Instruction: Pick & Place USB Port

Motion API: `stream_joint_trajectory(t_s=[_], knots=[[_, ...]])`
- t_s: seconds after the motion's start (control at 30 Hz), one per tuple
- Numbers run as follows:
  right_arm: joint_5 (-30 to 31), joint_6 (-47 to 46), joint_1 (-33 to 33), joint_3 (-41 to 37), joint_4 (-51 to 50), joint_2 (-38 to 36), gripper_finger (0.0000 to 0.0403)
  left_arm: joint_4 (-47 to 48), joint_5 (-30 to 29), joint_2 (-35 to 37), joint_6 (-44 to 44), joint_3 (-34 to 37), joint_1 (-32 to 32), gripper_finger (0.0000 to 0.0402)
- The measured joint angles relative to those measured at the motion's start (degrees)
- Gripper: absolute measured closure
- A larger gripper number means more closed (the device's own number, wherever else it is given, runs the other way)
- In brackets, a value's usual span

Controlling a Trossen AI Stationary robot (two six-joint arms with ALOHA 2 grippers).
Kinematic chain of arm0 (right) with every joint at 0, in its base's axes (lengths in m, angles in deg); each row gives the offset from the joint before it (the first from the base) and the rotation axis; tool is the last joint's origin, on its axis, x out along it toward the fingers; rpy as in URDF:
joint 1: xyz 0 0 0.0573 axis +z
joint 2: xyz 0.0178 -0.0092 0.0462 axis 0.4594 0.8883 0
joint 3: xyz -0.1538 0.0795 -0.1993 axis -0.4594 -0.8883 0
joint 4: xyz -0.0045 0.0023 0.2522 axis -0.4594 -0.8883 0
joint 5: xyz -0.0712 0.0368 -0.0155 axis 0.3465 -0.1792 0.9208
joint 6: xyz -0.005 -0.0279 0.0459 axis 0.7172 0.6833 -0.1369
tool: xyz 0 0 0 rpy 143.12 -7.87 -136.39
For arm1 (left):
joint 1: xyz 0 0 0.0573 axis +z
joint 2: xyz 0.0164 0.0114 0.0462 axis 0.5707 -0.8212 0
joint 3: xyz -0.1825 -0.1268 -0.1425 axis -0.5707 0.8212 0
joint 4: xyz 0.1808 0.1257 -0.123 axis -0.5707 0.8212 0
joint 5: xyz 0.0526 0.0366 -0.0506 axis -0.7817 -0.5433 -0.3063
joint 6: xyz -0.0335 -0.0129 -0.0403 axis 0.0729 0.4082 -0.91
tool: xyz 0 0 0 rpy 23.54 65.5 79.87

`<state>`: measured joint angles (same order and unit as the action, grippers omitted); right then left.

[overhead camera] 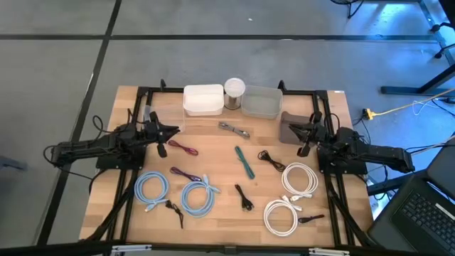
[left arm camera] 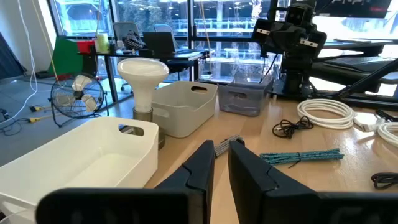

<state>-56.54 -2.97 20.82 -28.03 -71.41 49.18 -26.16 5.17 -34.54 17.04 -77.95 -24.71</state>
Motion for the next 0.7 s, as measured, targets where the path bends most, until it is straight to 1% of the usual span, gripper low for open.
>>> stream_joint_trajectory(t_s=[0.23,0.33,0.4,0.57,0.63,0.7], knots=[[0.0,1.0,0.0,0.0,0.1,0.0,0.0363,0.0,0.0,0.0,0.0,0.0,0.0,0.0361],[0.2,12.0,-0.1,0.0,2.4,0.0,0.0363,0.0,0.0,0.0,0.0,0.0,0.0,0.0363],[0.2,14.9,-0.1,0.0,2.5,0.0,0.0363,0.0,0.0,0.0,0.0,0.0,0.0,0.0363],[0.0,14.9,-0.1,0.0,2.7,0.0,0.0363,0.0,0.0,0.0,0.0,0.0,0.0,0.0359],[-2.4,11.5,-0.1,0.0,2.7,0.0,0.0363,0.0,0.0,0.0,0.0,0.0,0.0,0.0359],[-7.5,4.3,-0.1,0.0,3.2,0.0,0.0363,0.0,0.0,0.0,0.0,0.0,0.0,0.0361]])
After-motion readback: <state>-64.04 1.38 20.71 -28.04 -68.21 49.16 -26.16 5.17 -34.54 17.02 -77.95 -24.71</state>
